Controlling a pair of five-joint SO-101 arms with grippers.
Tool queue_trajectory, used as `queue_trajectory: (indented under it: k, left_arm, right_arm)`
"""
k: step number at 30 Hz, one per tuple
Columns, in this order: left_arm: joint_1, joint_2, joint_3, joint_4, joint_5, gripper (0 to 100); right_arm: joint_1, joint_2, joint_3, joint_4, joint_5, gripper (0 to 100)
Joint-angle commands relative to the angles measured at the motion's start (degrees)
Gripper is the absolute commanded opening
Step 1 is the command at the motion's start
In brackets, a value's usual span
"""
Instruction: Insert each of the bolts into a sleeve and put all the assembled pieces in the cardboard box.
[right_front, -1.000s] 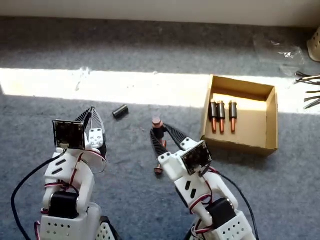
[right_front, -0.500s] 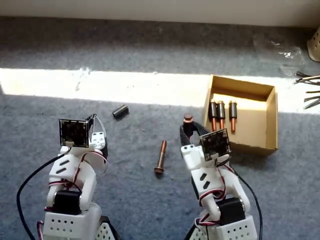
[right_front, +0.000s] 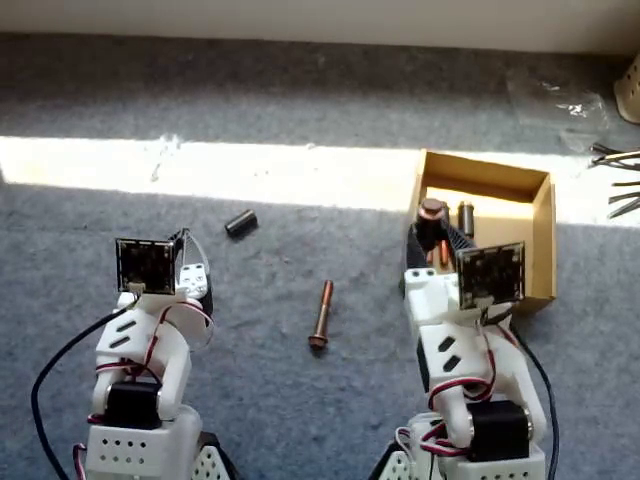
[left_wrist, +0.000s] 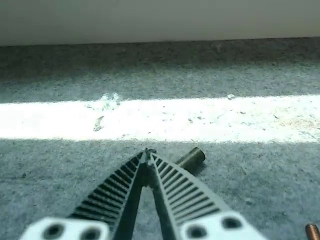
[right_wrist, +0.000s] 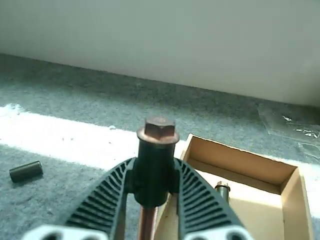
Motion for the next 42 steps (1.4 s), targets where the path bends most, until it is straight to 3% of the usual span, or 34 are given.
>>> queue_trajectory:
  k: [1, 6, 11, 21, 28, 34, 42]
  left_arm:
    - [-6.29, -0.75, -0.57, 0.18, 0.09, 1]
    - [-11.12, -0.75, -0.40, 0.62, 0.18, 1]
    - [-11.56, -0.84, -1.10, 5.19, 0.18, 1]
    - [-11.30, -0.84, -0.48, 5.36, 0.00, 1]
    - [-11.47, -0.75, -0.40, 5.36, -0.09, 1]
    - [-11.47, -0.75, -0.40, 5.36, -0.09, 1]
    - [-11.47, -0.75, -0.04, 5.36, -0.09, 1]
  right_arm:
    - [4.09, 12.79, -9.54, -0.04, 0.53, 0.4]
    - [7.78, 28.79, -16.13, -0.31, 0.62, 0.5]
    - [10.42, 39.25, -21.76, -0.31, 0.62, 0.5]
    - [11.56, 53.14, -26.68, -0.40, 0.62, 0.5]
    - [18.24, 64.66, -27.56, -7.96, 0.62, 0.5]
    - [20.53, 73.63, -27.74, -14.11, 10.20, 0.5]
    - [22.73, 79.78, -31.34, -17.98, 10.64, 0.5]
